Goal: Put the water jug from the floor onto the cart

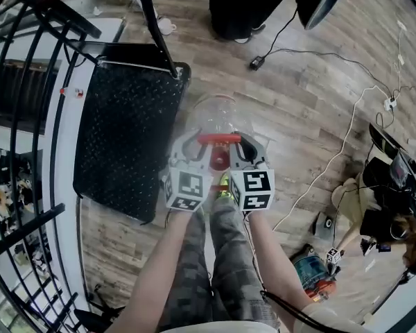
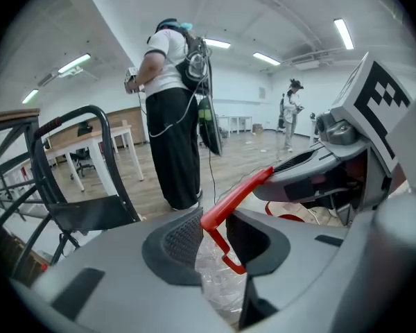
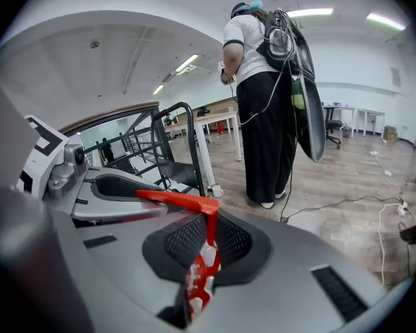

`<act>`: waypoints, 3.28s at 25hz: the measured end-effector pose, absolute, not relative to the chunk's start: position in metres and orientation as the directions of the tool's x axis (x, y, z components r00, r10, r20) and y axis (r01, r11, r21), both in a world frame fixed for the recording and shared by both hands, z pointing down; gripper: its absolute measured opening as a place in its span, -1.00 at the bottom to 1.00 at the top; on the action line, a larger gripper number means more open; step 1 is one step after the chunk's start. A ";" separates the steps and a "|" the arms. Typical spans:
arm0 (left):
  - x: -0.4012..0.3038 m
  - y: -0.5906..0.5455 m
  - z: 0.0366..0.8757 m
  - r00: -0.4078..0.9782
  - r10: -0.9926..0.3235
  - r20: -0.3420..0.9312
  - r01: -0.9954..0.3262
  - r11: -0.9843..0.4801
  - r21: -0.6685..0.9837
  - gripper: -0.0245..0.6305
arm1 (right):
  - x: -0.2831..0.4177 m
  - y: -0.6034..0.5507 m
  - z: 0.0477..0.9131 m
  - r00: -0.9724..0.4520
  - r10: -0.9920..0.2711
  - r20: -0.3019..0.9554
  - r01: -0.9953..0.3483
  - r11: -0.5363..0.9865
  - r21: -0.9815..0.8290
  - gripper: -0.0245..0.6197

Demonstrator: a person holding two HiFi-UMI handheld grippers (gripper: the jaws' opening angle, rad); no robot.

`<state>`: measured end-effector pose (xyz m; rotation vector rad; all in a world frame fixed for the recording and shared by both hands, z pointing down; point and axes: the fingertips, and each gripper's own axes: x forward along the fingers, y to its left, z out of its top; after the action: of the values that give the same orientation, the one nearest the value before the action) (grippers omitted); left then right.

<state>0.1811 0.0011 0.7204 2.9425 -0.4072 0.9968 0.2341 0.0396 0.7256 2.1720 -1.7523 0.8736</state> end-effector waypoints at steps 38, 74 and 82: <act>0.061 -0.058 0.501 0.798 -0.316 0.513 -0.334 -0.941 -0.060 -0.63 | 0.121 -0.030 0.502 0.038 -0.852 0.522 -0.982 -0.128 -0.136 -0.82; 0.024 -0.219 0.528 0.498 -0.618 0.609 -0.721 -0.685 -0.105 -0.63 | 0.090 -0.222 0.531 -0.450 -0.728 0.517 -0.893 0.356 -0.276 -0.83; 0.018 -0.242 0.540 0.467 -0.634 0.617 -0.752 -0.651 -0.100 -0.63 | 0.083 -0.248 0.543 -0.491 -0.699 0.520 -0.871 0.402 -0.281 -0.83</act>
<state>0.0178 -0.2421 0.5397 2.5266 -1.2083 0.9429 0.0830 -0.2478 0.5428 1.3637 -2.3442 0.7578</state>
